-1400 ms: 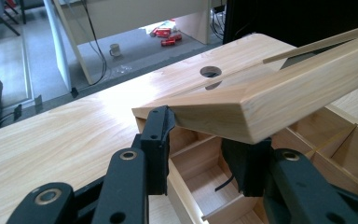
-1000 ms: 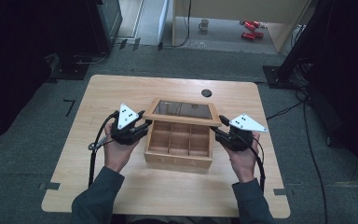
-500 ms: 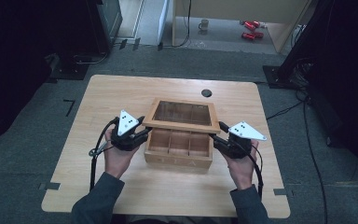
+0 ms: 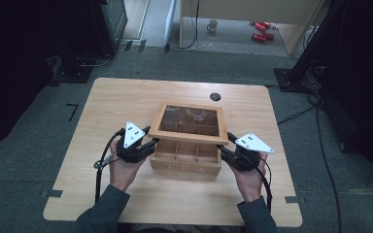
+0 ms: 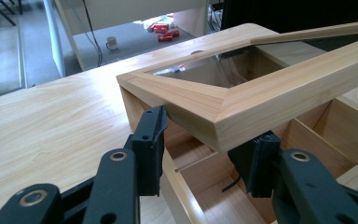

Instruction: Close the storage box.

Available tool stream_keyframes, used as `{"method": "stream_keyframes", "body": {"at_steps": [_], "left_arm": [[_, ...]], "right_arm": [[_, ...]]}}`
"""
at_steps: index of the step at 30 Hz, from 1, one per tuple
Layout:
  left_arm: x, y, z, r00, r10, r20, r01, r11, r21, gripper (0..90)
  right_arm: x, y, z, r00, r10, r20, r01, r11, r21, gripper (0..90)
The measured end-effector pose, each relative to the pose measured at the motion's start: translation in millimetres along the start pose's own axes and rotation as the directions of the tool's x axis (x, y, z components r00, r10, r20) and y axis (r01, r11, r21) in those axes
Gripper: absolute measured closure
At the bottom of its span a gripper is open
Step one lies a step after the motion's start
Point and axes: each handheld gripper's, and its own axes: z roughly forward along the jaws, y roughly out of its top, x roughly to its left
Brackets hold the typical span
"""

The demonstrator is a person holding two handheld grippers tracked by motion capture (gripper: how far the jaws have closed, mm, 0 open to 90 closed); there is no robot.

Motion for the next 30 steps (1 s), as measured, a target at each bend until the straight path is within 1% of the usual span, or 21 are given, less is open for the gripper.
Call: {"method": "stream_keyframes", "body": {"at_steps": [3, 10, 17, 20, 21, 22, 24, 25, 30], "left_arm": [[-2.1, -3.3, -1.0, 1.0000, 0.001, -0.004, -0.001, 1.0000, 0.000, 56.8], [-3.7, -7.7, -2.4, 1.0000, 0.001, -0.001, -0.001, 1.0000, -0.001, 56.4], [-6.4, -15.4, -2.2, 1.0000, 0.008, -0.005, -0.008, 1.0000, 0.003, 55.4], [-7.8, -19.8, -2.1, 0.9999, 0.010, -0.005, -0.010, 0.9999, 0.007, 55.0], [-8.8, -23.6, -1.7, 0.9999, 0.010, -0.005, -0.010, 0.9998, 0.014, 54.9], [-8.8, -23.6, -1.7, 0.9999, 0.010, -0.005, -0.010, 0.9998, 0.014, 54.7], [-9.2, -27.5, -1.3, 0.9999, 0.011, -0.002, -0.011, 0.9997, 0.020, 54.3], [-9.9, -31.3, -1.2, 1.0000, 0.005, 0.004, -0.005, 0.9998, 0.021, 54.0], [-11.2, -38.0, 0.5, 0.9999, -0.002, 0.017, 0.001, 0.9998, 0.022, 54.3]], "right_arm": [[3.8, -2.1, -2.3, 0.9999, -0.015, 0.008, 0.015, 1.000, 0.006, 50.6], [6.8, -5.2, -5.4, 0.9997, -0.021, 0.008, 0.021, 1.000, 0.013, 50.3], [12.8, -11.7, -8.5, 0.9988, -0.045, 0.020, 0.044, 0.999, 0.027, 49.7], [15.3, -16.6, -9.0, 0.9990, -0.038, 0.025, 0.037, 0.999, 0.030, 49.7], [16.4, -18.6, -8.9, 0.9989, -0.039, 0.028, 0.038, 0.999, 0.031, 49.7], [16.4, -18.6, -8.9, 0.9989, -0.039, 0.028, 0.038, 0.999, 0.031, 49.7], [19.3, -24.4, -8.6, 0.9986, -0.041, 0.034, 0.039, 0.998, 0.042, 49.5], [19.6, -26.0, -8.3, 0.9986, -0.042, 0.033, 0.040, 0.998, 0.043, 49.4], [23.2, -32.9, -7.9, 0.9984, -0.033, 0.046, 0.031, 0.998, 0.048, 48.9]]}}
